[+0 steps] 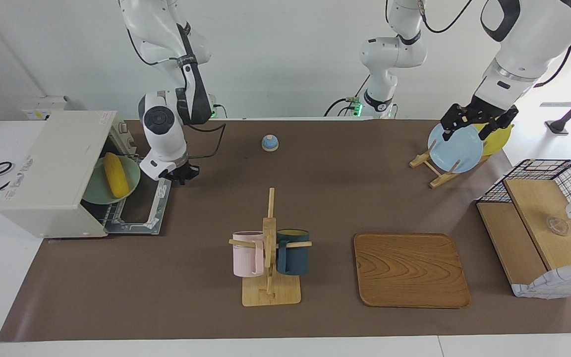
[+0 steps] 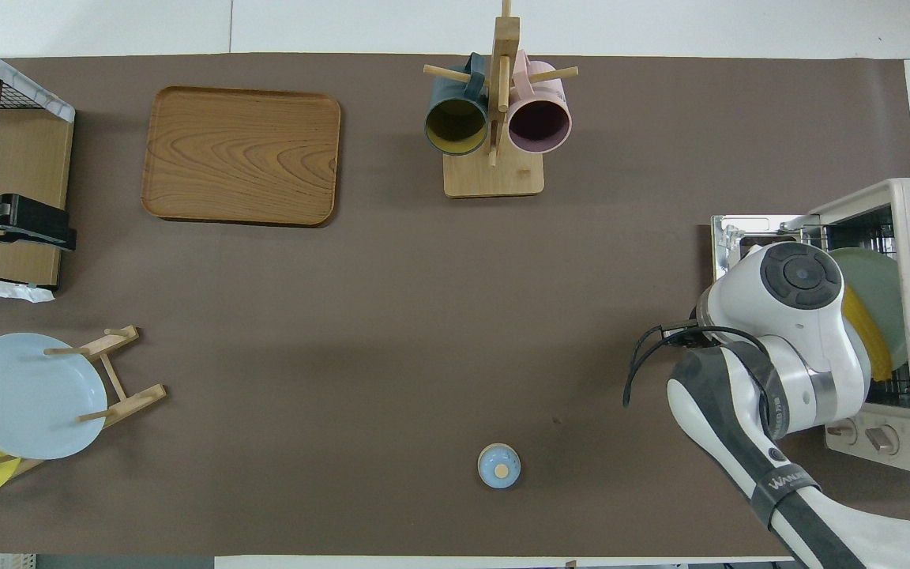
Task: Put corn in oven
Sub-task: 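Push the oven's glass door shut with the right gripper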
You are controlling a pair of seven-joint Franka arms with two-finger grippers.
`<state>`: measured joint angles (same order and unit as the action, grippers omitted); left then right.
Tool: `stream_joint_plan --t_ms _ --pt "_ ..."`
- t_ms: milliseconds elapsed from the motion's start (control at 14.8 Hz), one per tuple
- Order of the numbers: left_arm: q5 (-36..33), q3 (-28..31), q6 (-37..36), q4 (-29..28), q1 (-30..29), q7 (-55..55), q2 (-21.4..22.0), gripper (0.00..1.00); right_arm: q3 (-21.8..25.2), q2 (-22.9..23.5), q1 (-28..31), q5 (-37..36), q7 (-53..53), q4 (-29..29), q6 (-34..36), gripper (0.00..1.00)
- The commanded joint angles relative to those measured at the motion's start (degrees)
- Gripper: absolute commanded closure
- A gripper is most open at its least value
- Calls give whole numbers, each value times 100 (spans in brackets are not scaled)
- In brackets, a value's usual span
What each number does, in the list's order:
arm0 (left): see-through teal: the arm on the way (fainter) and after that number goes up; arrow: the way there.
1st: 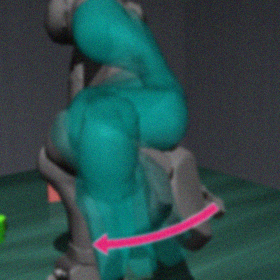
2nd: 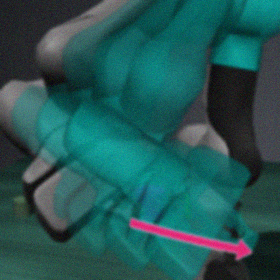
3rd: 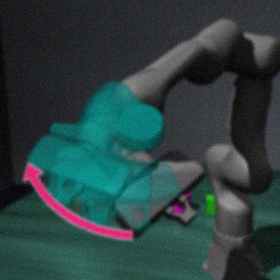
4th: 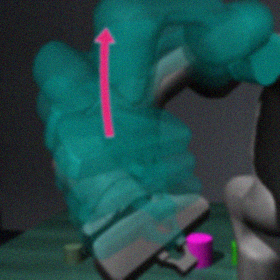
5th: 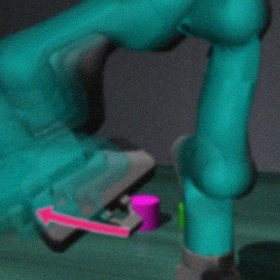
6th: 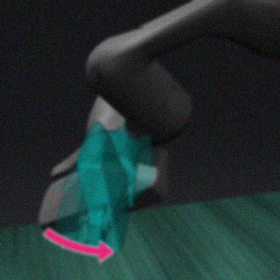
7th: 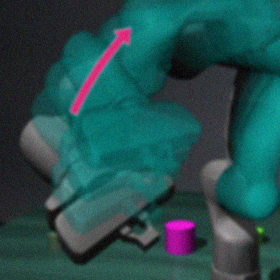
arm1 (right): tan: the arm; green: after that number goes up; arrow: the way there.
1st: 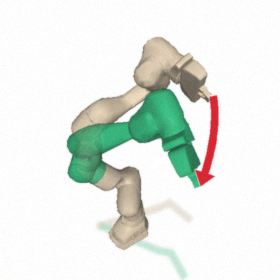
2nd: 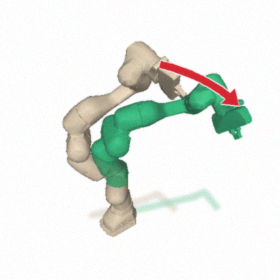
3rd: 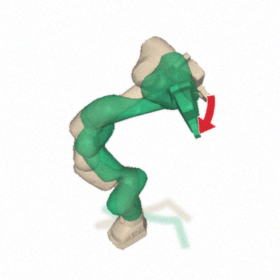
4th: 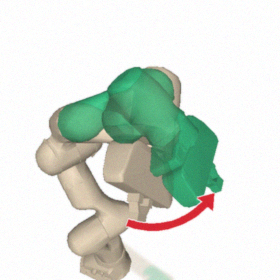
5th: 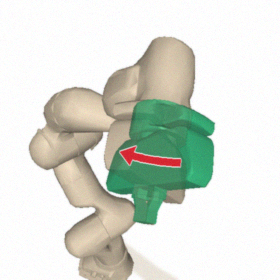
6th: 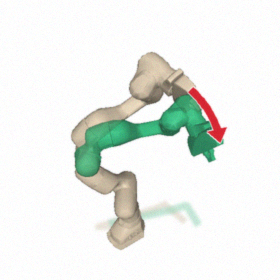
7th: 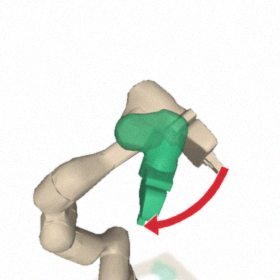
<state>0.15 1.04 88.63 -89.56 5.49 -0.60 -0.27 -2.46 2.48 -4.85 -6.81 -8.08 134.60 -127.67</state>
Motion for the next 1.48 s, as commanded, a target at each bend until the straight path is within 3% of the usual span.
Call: stream_joint_plan --t_ms 0,810,1079,1417 --pt "-6 -16 14 -96 -48 68 106 0 -18 -81 90 75 26 172 -223 100" --pt "-6 -24 23 -96 -48 68 106 0 0 -72 380 -785 8 93 -22 100" --pt "-6 -16 14 -96 -48 68 106 0 -9 -81 389 -1506 34 -450 723 100" --pt "-6 -16 14 -96 -56 68 106 0 26 -142 450 -1578 920 -1418 1990 100"
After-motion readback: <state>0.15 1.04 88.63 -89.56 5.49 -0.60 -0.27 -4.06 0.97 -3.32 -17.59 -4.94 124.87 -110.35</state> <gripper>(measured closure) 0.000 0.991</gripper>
